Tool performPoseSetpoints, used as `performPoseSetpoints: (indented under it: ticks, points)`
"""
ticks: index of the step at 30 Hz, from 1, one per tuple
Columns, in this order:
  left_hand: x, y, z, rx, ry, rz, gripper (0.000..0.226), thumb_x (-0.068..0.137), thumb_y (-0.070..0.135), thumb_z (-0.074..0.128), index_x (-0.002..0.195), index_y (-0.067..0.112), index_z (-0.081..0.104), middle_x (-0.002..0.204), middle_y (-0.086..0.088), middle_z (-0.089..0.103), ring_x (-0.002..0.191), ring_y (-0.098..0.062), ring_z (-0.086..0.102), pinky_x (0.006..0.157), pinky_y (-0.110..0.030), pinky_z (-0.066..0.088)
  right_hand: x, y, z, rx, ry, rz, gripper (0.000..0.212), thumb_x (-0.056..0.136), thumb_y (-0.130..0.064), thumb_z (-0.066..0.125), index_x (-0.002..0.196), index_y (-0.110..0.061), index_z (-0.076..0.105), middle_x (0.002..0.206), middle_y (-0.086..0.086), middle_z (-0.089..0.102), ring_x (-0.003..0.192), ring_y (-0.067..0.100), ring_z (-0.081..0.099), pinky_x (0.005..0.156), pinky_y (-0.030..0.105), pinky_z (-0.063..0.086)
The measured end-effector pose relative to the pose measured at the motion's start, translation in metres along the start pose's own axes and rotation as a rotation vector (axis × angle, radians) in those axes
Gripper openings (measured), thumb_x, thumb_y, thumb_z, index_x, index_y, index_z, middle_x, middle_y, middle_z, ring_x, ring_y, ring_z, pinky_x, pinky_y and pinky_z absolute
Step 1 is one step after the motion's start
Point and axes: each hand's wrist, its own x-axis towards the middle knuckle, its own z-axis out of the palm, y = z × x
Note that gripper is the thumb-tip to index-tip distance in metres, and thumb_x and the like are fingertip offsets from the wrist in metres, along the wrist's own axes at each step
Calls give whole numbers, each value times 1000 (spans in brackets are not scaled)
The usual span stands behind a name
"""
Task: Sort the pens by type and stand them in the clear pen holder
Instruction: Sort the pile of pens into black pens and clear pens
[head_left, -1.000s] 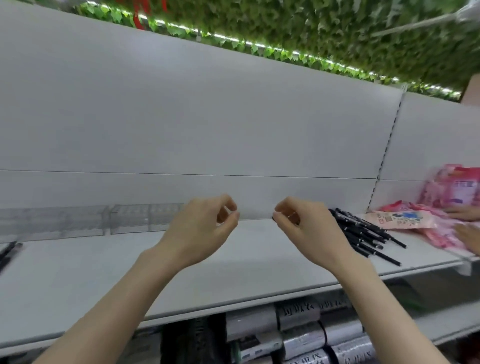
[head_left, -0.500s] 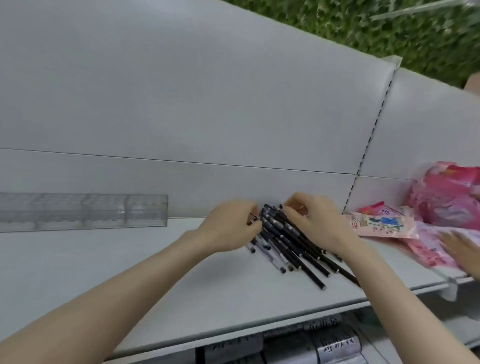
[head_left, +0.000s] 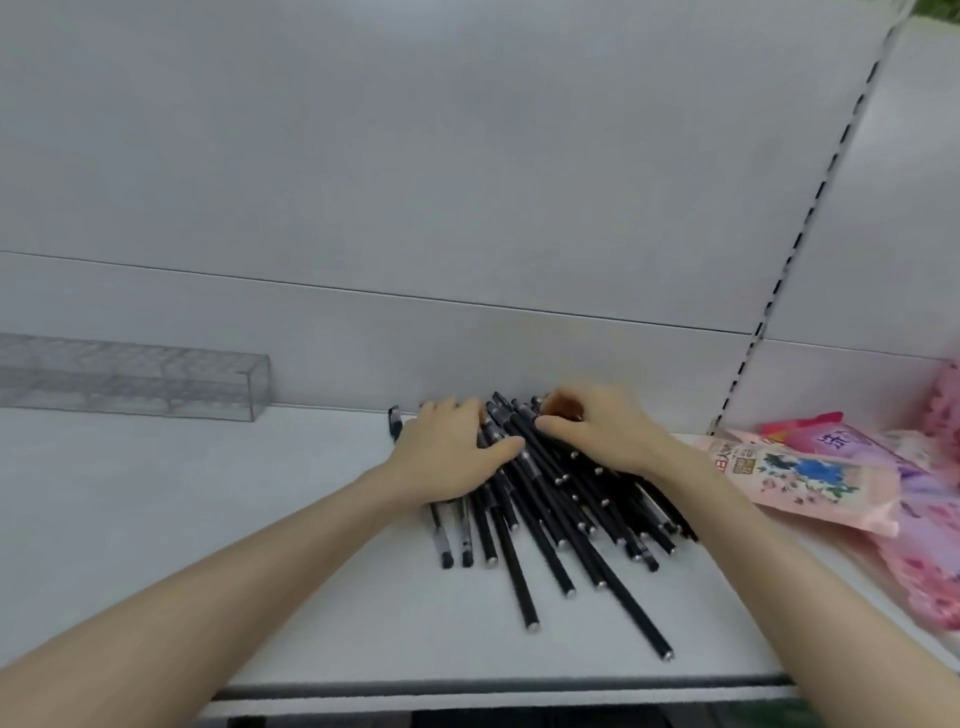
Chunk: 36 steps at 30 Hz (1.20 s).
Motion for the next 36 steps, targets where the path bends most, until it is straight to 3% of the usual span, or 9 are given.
performPoseSetpoints:
  ticks: [4,9,14,17,22,26,28,32,36]
  points:
    - [7,12,18,81,40,-118,67,83,71,40,121,16,49,126,-8,49,121,-26,40,101,-40,36,13,24,3,21,-52,-124,23,91,-25,61,104,-7,68,92,3,59,88,16,54,70,20,32]
    - [24,21,19,75,66,-232,61,88,66,36,122,17,52,130,-7,51,127,-29,39,99,-39,30,29,33,6,82,-91,-192,28,91,-28,61,98,-2,70,94,12,67,86,23,60,80,33,45]
    - [47,30,20,-29,77,-350,39,90,61,39,87,25,55,115,-7,64,117,-32,50,89,-36,36,27,43,16,218,-38,-172,23,90,-32,60,97,-13,71,92,1,56,97,19,57,86,32,42]
    - [54,30,20,-27,50,-389,47,88,63,42,62,23,44,95,-9,67,105,-32,57,85,-36,40,24,51,20,238,-13,-185,22,89,-36,61,97,-17,71,97,2,54,99,19,54,91,34,40]
    - [66,30,23,-156,-14,-377,57,64,82,47,68,26,57,63,6,54,94,-28,63,91,-44,46,24,51,23,248,8,-190,26,86,-39,63,100,-18,69,102,4,56,103,23,52,93,39,40]
    - [68,33,22,-348,17,-329,29,84,43,64,63,24,60,53,13,54,55,1,53,55,-12,40,22,51,24,242,0,-202,33,86,-44,63,105,-18,67,104,3,55,106,24,51,95,41,39]
    - [68,33,20,-408,26,-297,35,86,27,66,54,23,53,45,13,48,43,2,43,46,-14,33,22,51,25,254,2,-212,35,84,-45,65,106,-18,67,105,2,55,107,23,51,95,41,40]
    - [69,30,21,-509,46,-313,23,83,32,68,78,10,64,71,-5,52,64,-14,47,59,-28,35,19,48,23,272,33,-220,40,81,-44,69,112,-18,68,104,-2,61,106,21,53,95,38,39]
    - [70,25,21,-630,35,-304,43,82,39,69,94,-2,66,80,-12,65,70,-20,57,65,-34,47,18,44,21,364,34,-207,43,77,-35,76,114,-15,67,106,-3,67,93,7,56,80,16,40]
